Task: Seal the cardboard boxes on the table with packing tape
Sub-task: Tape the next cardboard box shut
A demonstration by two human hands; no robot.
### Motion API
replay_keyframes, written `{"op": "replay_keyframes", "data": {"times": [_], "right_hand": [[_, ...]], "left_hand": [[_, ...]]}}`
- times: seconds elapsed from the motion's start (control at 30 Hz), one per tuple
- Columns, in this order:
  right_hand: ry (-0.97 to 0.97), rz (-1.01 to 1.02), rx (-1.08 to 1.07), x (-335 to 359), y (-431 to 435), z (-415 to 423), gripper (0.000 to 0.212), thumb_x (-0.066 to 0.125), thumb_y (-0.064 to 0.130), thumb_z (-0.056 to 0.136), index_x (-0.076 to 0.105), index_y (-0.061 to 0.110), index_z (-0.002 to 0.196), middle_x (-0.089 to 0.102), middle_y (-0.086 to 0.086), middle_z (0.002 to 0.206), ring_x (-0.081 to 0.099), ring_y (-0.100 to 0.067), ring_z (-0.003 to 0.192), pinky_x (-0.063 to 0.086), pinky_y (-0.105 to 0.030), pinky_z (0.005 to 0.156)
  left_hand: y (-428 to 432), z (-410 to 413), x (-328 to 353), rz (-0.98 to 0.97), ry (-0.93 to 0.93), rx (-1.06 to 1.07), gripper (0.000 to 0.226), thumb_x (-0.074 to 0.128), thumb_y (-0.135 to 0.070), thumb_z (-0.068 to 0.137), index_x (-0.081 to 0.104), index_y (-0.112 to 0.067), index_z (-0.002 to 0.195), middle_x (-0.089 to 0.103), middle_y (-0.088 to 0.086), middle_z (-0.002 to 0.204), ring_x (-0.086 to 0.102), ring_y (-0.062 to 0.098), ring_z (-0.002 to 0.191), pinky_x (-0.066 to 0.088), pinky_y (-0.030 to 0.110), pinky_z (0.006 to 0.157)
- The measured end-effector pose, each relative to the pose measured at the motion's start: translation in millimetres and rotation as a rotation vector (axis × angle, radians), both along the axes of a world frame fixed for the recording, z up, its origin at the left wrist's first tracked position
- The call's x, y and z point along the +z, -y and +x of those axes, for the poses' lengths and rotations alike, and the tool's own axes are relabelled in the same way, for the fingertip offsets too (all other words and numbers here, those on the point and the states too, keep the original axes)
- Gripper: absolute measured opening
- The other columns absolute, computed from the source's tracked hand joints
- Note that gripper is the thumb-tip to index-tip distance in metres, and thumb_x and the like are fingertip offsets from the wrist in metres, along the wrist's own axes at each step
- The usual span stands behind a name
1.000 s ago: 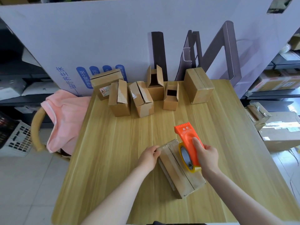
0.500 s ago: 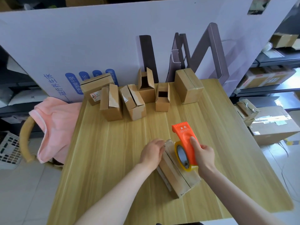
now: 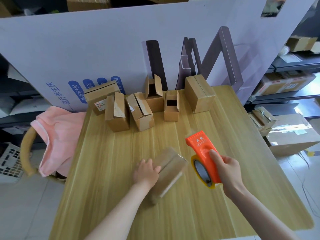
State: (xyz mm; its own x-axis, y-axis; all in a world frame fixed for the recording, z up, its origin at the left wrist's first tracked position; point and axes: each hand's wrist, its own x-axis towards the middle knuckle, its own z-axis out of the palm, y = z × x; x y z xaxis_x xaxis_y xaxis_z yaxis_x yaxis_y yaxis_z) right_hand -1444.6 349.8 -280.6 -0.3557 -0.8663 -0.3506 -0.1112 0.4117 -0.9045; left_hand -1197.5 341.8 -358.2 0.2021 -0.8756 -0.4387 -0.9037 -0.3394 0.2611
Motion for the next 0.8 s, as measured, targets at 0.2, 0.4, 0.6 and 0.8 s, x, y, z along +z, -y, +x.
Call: {"op": "replay_keyframes", "data": {"times": [0.2,0.4,0.6,0.8], "right_hand": [[-0.011,-0.011,0.204,10.4,-3.0,16.8,0.040,0.068,0.036,0.087,0.068,0.001,0.068,0.065,-0.024,0.057,0.059,-0.031,0.040,0.049,-0.039,0.036],[-0.039,-0.070,0.368,23.7,1.3,28.6,0.026,0.070,0.028,0.087,0.072,0.010,0.068,0.064,-0.021,0.055,0.060,-0.032,0.039,0.050,-0.040,0.032],[-0.152,-0.087,0.454,29.1,2.8,37.9,0.029,0.073,0.030,0.083,0.069,0.006,0.068,0.060,-0.015,0.049,0.059,-0.029,0.037,0.048,-0.046,0.030],[-0.222,-0.079,0.492,36.4,1.5,45.9,0.028,0.071,0.037,0.081,0.071,0.014,0.067,0.062,-0.008,0.048,0.061,-0.029,0.038,0.048,-0.049,0.032]], "left_hand": [[-16.6,19.2,17.2,-0.106,-0.122,0.247,0.061,0.055,-0.040,0.088,0.036,-0.022,0.143,0.047,0.002,0.136,0.044,0.023,0.126,0.042,0.039,0.098],[18.7,2.0,96.4,-0.077,-1.014,0.510,0.049,0.042,-0.053,0.096,0.072,-0.015,0.094,0.073,0.002,0.090,0.065,0.012,0.076,0.051,0.029,0.074],[26.7,-2.5,116.3,-0.168,-1.094,0.431,0.042,0.064,-0.053,0.083,0.071,-0.012,0.083,0.071,-0.001,0.073,0.064,0.010,0.065,0.051,0.023,0.065],[33.5,0.1,108.6,-0.287,-0.920,0.474,0.013,0.072,-0.019,0.085,0.069,-0.012,0.075,0.070,0.000,0.068,0.064,0.011,0.062,0.055,0.024,0.058]]}}
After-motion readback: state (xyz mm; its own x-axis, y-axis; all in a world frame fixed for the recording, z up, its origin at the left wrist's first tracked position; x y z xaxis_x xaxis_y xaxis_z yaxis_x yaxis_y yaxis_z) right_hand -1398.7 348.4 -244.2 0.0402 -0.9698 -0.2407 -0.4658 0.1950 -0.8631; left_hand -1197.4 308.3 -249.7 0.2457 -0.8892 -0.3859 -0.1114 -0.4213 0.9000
